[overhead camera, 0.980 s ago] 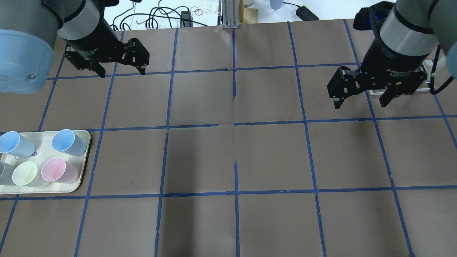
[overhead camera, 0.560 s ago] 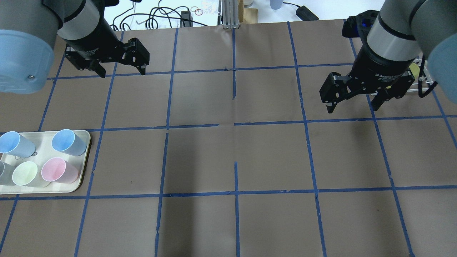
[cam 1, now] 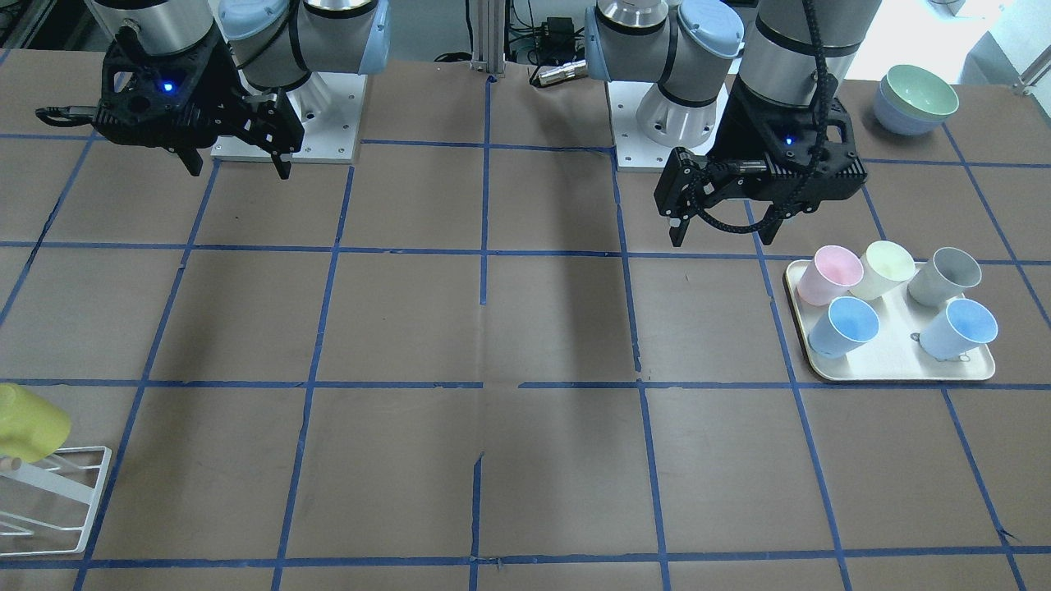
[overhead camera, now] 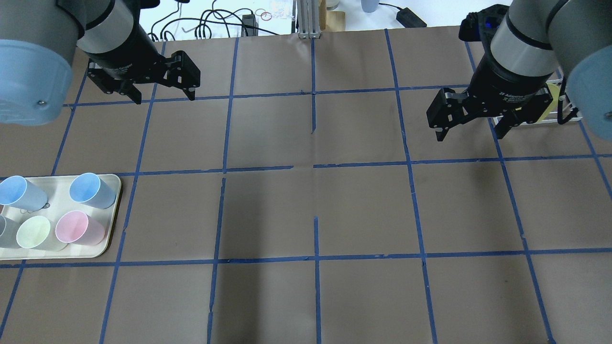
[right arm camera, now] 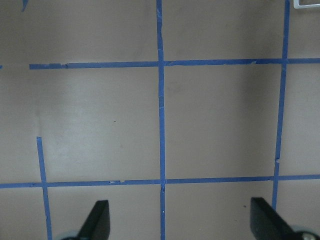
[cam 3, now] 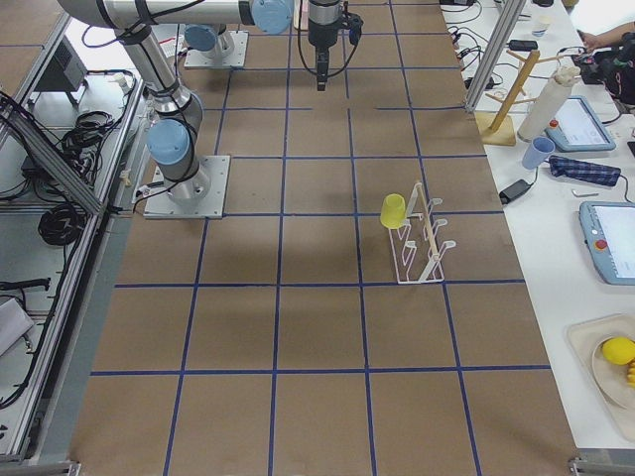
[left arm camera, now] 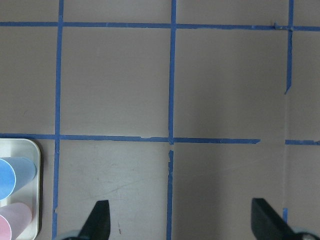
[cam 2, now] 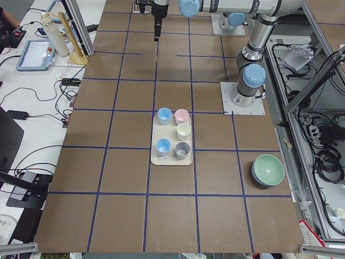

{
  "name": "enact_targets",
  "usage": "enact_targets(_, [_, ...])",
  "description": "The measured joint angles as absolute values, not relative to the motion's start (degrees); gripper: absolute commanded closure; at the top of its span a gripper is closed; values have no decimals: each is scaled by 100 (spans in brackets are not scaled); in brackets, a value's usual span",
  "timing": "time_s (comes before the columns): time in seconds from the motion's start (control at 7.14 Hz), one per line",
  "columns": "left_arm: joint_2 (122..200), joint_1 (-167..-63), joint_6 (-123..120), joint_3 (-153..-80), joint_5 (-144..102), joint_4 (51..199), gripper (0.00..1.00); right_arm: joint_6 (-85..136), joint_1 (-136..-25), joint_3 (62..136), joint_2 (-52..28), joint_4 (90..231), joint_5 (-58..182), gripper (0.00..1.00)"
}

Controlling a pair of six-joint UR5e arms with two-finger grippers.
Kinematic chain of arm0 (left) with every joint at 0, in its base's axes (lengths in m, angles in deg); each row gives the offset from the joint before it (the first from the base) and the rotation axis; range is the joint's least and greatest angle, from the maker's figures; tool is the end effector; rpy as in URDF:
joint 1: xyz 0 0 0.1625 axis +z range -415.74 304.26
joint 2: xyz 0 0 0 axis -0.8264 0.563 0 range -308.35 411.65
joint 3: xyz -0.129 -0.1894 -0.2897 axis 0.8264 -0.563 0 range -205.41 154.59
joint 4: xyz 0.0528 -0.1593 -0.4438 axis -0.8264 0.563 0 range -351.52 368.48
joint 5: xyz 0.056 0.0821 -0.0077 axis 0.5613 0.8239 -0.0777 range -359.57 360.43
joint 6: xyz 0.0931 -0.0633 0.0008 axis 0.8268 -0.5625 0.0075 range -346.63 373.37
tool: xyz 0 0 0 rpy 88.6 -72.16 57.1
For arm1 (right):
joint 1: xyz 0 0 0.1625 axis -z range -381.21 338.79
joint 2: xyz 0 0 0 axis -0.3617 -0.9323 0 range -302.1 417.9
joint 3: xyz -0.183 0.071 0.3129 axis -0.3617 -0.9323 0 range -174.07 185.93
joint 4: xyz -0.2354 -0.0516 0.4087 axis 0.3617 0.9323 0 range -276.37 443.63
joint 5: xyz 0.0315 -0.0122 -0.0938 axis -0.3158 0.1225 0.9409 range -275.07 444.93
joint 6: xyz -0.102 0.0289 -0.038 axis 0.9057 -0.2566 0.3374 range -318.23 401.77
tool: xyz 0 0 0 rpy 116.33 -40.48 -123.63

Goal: Transfer IKEA cup to right arm and place on rack

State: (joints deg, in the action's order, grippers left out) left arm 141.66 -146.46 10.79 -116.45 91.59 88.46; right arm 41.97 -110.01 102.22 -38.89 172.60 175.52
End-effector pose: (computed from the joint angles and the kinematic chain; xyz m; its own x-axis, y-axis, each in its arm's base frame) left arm -0.1383 -0.5697 0.4280 -0.9993 -0.0351 -0.0129 -0.0327 0.9871 -0.1567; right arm 0.1214 -0.5130 0.4198 -0.9998 0.0174 0.0103 0.0175 0.9998 0.0093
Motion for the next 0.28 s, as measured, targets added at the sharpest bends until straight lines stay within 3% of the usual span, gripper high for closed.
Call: enact_targets(0.28, [14165, -14646, 1082, -11646, 9165, 8846, 0, 4149, -10998, 10225, -3888, 17272, 17536, 0])
